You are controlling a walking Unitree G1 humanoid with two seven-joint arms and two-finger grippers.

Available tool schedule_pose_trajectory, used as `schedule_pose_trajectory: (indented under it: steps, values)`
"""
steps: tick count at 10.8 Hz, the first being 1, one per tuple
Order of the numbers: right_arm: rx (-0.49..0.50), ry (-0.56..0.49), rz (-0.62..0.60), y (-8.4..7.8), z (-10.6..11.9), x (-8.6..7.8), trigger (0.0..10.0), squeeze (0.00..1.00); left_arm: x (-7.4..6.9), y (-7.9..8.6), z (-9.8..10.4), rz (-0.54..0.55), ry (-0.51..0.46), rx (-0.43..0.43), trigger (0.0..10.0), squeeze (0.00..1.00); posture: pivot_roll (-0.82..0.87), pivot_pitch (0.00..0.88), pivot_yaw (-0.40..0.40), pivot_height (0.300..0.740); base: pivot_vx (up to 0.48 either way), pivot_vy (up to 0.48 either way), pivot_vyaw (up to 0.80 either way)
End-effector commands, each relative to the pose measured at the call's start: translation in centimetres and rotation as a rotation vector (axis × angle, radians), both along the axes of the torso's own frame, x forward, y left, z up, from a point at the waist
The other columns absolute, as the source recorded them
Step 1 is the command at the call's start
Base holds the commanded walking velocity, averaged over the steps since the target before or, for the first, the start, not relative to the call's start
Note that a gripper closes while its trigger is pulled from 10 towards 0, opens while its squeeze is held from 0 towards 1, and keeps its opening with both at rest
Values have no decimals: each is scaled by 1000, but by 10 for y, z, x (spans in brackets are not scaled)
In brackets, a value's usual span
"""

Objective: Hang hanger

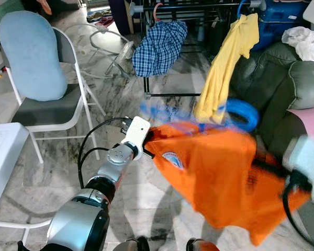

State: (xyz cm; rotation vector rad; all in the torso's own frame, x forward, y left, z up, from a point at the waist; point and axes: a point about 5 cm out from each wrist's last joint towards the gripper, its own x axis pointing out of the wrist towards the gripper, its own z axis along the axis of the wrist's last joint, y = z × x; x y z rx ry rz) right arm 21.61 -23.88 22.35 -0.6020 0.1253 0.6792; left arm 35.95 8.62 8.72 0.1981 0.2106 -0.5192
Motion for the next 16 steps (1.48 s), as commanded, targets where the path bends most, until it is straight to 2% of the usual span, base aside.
schedule_pose_trajectory:
  steps: [1,2,3,4,5,6,8,9,10,11,13,14,15,16]
  values:
    - [28,-111,-67,-2,7,9,10000,0,-4,2,-6,-4,33,-19,0,0,-272,128,103,740,0,0,0]
    - [68,-183,-146,-2,4,20,10000,0,-7,-3,-10,-33,37,-26,0,0,-270,128,101,740,0,0,0]
    - [118,-202,-192,3,-3,28,10000,0,-10,-5,-11,-32,16,-43,10000,0,-262,139,103,740,0,0,0]
    - [138,-191,-187,10,-9,30,10000,0,-11,-6,-9,-35,-2,-83,10000,1000,-261,141,103,740,0,0,0]
    - [169,-154,-171,20,-23,38,10000,0,-11,-8,2,-56,-104,-153,10000,1000,-253,149,99,740,0,0,0]
    - [173,-144,-179,21,-31,44,10000,0,-11,-6,8,-57,-161,-157,10000,1000,-250,151,100,740,0,0,0]
    - [202,-113,-220,14,-46,58,10000,0,-10,2,18,-59,-255,-128,10000,1000,-225,155,93,740,0,0,0]
    - [188,-76,-239,6,-59,69,10000,0,-13,15,20,-90,-334,-32,10000,1000,-211,160,88,740,0,0,0]
    - [109,-60,-194,1,-64,73,10000,0,-17,22,22,-147,-409,62,10000,1000,-197,167,84,740,0,0,0]
    - [50,-11,-137,-11,-62,75,10000,0,-21,29,18,-183,-450,158,10000,1000,-186,170,84,740,0,0,0]
    - [-30,42,-74,-26,-62,76,10000,0,-28,30,16,-232,-490,206,10000,1000,-187,169,85,740,0,0,0]
    - [-93,74,11,-30,-64,76,10000,0,-33,26,12,-283,-514,237,10000,1000,-190,171,88,740,0,0,0]
    - [-90,162,140,-27,-62,73,10000,0,-38,19,9,-350,-539,273,10000,1000,-194,175,92,740,0,0,0]
    - [-217,203,246,-23,-63,71,10000,0,-39,13,10,-396,-559,286,10000,1000,-197,181,98,740,0,0,0]
